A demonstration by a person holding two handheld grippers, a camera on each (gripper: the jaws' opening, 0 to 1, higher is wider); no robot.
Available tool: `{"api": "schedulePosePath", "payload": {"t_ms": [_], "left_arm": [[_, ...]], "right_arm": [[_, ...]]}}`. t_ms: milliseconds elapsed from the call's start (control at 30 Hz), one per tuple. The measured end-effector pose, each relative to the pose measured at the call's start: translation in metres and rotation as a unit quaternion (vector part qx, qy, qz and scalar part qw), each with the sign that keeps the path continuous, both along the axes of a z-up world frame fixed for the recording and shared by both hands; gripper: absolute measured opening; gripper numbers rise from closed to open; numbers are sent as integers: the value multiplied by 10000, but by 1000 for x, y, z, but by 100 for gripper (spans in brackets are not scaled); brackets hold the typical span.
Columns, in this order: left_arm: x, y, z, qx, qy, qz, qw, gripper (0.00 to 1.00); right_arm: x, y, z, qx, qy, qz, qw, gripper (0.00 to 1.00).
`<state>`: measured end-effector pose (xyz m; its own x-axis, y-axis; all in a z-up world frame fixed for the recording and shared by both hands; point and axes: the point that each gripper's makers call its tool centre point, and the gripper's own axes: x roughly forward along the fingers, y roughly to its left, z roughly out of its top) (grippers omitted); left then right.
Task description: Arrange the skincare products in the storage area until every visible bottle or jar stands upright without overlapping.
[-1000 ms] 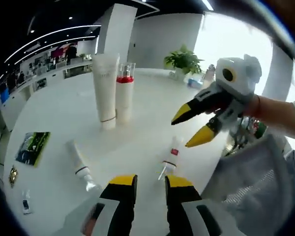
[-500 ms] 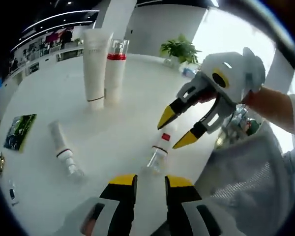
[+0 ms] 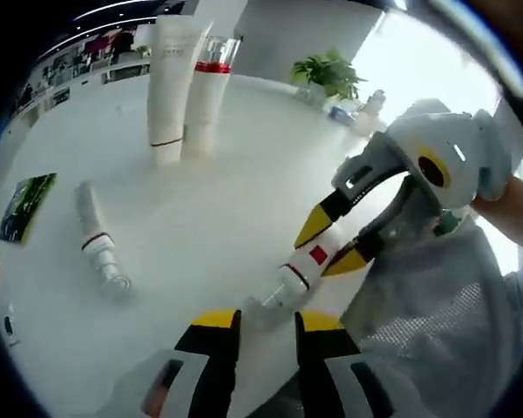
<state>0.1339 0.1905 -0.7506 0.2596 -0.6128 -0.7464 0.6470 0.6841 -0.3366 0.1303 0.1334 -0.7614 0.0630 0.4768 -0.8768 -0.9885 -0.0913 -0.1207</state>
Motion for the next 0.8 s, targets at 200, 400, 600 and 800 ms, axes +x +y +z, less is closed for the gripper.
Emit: {"api": "schedulePosePath", "payload": {"t_ms": [200, 400, 600, 800], "left_arm": [[-4, 4, -3, 37, 184, 14, 9998, 27], [2, 4, 3, -314, 309, 301, 9986, 28], [2, 3, 5, -472, 407, 422, 9972, 29], [12, 2, 20, -932, 387, 674, 9926, 29]], "right_arm": [[1, 3, 1, 194, -32, -431, 9989, 19], [1, 2, 2, 353, -6, -674, 9971, 19], [3, 12, 21, 971, 145, -1004, 9901, 19], [8, 17, 29, 1108, 58, -1106, 9876, 19]]}}
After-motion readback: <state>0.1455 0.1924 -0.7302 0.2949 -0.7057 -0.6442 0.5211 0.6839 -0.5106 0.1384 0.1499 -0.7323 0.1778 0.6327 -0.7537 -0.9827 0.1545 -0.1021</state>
